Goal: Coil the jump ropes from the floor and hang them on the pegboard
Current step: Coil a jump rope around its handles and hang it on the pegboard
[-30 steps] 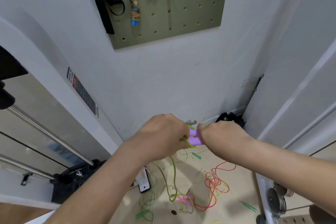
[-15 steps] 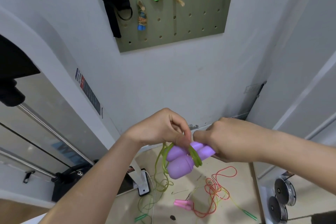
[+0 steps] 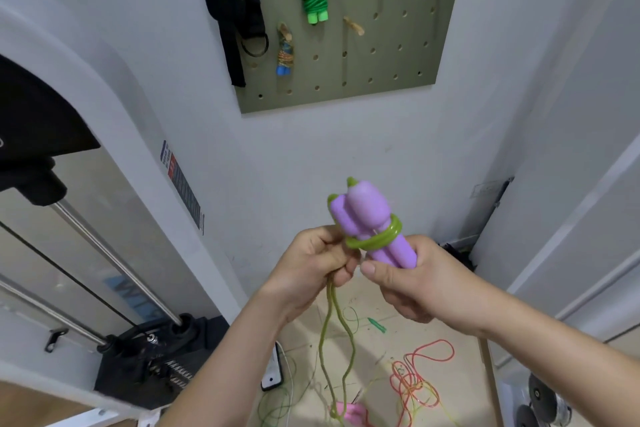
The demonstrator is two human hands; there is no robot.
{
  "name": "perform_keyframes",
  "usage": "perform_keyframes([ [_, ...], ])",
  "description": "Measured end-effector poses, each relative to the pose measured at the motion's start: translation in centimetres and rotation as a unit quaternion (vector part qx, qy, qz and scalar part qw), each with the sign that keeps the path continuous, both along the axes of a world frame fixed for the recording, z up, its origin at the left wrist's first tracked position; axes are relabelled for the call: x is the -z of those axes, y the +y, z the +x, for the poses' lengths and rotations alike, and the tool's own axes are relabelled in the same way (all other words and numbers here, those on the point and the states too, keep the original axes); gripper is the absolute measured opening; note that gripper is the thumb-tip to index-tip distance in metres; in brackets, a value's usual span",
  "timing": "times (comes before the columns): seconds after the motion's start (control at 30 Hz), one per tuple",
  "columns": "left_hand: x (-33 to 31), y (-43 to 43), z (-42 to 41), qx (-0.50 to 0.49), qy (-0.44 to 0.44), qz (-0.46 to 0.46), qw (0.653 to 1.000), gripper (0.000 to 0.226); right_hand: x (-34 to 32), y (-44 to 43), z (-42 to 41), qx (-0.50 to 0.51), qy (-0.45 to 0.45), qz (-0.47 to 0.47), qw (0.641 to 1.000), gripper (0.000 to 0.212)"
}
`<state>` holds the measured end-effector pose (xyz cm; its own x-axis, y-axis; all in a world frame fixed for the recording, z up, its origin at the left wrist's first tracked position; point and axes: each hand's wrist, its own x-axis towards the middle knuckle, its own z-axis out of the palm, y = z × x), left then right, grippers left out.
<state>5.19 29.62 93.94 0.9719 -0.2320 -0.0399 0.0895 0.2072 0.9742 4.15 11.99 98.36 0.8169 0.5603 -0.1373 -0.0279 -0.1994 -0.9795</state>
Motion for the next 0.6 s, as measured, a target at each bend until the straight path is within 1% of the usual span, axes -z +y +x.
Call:
perform_keyframes([
  [0.1,0.0,-0.2,-0.2,-0.11,-0.059,0.124,0.984,0.018,0.2,0.2,0.5,0.048,0.061,0.02,0.997,0.035],
  [0.13,0.0,-0.2,-0.3,-0.135,-0.08,0.177,0.972,0.018,0.4,0.2,0.6,0.057,0.072,0.013,0.996,0.035],
  [0.17,0.2,-0.1,-0.5,-0.151,-0.117,0.243,0.951,0.016,0.7,0.2,0.8,0.066,0.084,0.005,0.994,0.035],
  [0.2,0.4,-0.1,-0.7,-0.162,-0.181,0.327,0.913,0.014,0.9,0.2,1.0,0.075,0.098,0.001,0.992,0.034],
  [0.23,0.7,0.0,-0.9,-0.168,-0.26,0.41,0.858,0.013,1.0,0.3,1.1,0.082,0.111,0.001,0.99,0.033],
  [0.27,0.8,0.0,-1.1,-0.165,-0.317,0.486,0.798,0.014,1.1,0.3,1.3,0.089,0.122,0.0,0.989,0.033],
  [0.3,0.9,0.1,-1.3,-0.16,-0.352,0.546,0.743,0.019,1.1,0.2,1.5,0.095,0.126,-0.006,0.987,0.032],
  [0.33,0.8,0.2,-1.6,-0.152,-0.362,0.589,0.707,0.023,1.2,0.1,1.7,0.101,0.125,-0.017,0.987,0.031],
  [0.37,0.7,0.2,-1.8,-0.157,-0.376,0.619,0.671,0.022,1.3,-0.1,1.9,0.105,0.118,-0.033,0.987,0.03],
  [0.4,0.5,0.2,-2.0,-0.155,-0.39,0.647,0.637,0.014,1.4,-0.2,2.0,0.107,0.108,-0.054,0.987,0.028],
  [0.43,0.2,0.1,-2.1,-0.146,-0.4,0.668,0.611,0.005,1.6,-0.3,2.0,0.105,0.097,-0.077,0.987,0.026],
  [0.5,-0.3,-0.2,-2.4,-0.108,-0.42,0.697,0.57,0.027,2.0,-0.3,2.0,0.1,0.086,-0.113,0.985,0.022],
  [0.53,-0.8,-0.3,-2.3,-0.096,-0.426,0.712,0.55,0.033,2.1,-0.1,2.0,0.097,0.087,-0.122,0.984,0.022],
  [0.6,-1.7,-0.7,-2.5,-0.072,-0.448,0.728,0.514,0.036,2.0,0.2,2.1,0.087,0.089,-0.136,0.983,0.019],
])
